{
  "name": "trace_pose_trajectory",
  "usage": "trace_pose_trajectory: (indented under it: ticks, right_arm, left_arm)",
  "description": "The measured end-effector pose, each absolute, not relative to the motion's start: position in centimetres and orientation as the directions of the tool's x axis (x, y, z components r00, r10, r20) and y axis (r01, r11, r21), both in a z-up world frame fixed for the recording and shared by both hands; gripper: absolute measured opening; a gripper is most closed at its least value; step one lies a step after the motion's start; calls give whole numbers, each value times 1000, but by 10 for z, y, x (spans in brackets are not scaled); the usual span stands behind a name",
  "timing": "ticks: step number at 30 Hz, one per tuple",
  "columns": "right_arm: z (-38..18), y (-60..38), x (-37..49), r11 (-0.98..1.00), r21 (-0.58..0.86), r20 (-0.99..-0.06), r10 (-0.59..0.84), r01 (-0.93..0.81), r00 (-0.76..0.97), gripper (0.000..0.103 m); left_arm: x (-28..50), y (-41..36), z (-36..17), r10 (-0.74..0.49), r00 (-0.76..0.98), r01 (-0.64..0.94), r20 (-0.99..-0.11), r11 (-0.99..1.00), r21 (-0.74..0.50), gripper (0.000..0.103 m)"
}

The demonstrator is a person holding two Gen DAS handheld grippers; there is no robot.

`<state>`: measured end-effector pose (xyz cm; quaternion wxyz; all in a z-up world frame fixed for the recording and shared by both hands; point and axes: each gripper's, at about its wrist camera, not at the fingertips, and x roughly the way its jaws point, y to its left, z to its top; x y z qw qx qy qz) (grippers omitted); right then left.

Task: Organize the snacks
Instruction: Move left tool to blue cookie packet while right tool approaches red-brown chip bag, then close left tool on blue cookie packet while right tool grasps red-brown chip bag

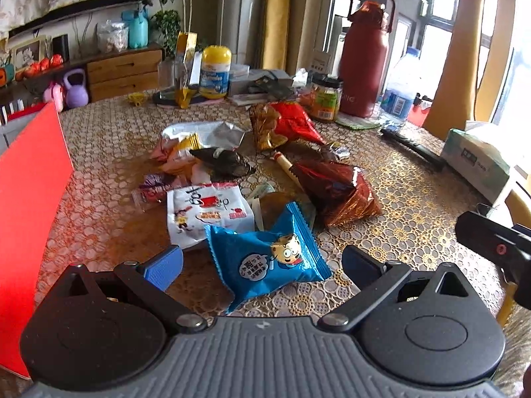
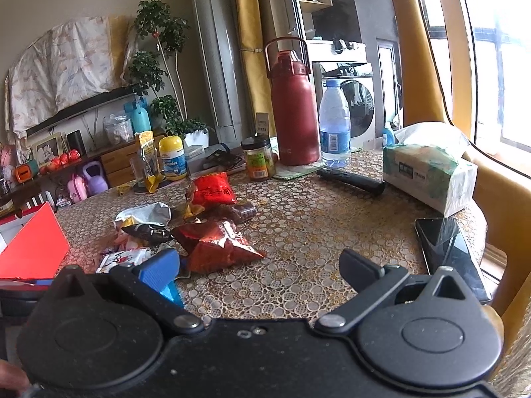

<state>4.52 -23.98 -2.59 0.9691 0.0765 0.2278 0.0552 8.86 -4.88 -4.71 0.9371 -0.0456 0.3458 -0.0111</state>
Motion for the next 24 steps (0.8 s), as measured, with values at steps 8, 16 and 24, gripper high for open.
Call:
trace_pose_trajectory:
  ticks: [8,16,24]
  right_arm:
    - [-34,-245,59,980,178,-431,159,-89,888,103]
    - [-40,-245,78,978,168,-437,183,-120,880,103]
    - [-43,-232,107,970,147,-479,239,-192,844,103]
  left_arm:
    - [105,-57,-65,-26,746,-35,-665,996,-78,103]
    - [109,-61,-71,4,759,-52,-651,997,-55,102]
    - [109,-59,-74,-4,763,-46,-646,997,-61,82]
